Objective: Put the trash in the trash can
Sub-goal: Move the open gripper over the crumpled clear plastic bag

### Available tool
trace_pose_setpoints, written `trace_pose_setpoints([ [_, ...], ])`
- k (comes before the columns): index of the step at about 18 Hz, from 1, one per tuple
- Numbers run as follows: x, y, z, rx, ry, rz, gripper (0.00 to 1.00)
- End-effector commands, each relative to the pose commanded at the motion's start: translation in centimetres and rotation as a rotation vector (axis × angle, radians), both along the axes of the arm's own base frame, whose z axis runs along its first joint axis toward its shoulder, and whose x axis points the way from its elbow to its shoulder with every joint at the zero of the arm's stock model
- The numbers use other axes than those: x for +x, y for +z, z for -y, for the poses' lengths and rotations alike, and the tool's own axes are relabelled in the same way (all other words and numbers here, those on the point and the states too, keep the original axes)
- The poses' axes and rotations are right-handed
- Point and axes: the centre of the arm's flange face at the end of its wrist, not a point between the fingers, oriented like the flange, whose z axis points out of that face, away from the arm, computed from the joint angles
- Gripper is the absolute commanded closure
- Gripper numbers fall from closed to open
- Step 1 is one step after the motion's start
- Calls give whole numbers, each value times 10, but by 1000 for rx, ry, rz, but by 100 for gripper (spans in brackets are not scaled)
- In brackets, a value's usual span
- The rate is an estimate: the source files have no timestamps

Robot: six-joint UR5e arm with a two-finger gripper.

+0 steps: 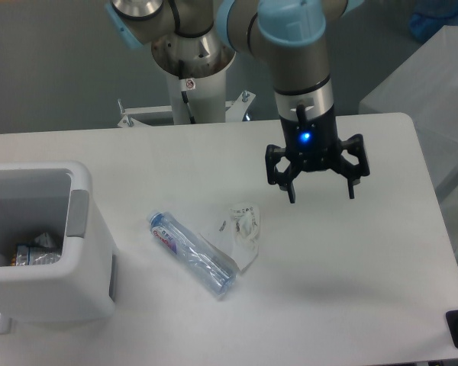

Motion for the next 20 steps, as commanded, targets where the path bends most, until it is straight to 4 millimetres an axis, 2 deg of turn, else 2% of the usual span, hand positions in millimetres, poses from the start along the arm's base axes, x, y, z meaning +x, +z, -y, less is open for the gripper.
trace_pose_setpoints([
  [8, 7, -26, 2, -10, -3, 15, 0],
  [10, 12, -43, 0, -25, -12, 37, 0],
  [15, 23, -66, -7, -48, -23, 69, 0],
  [20, 29, -101, -13, -79, -11, 129, 0],
])
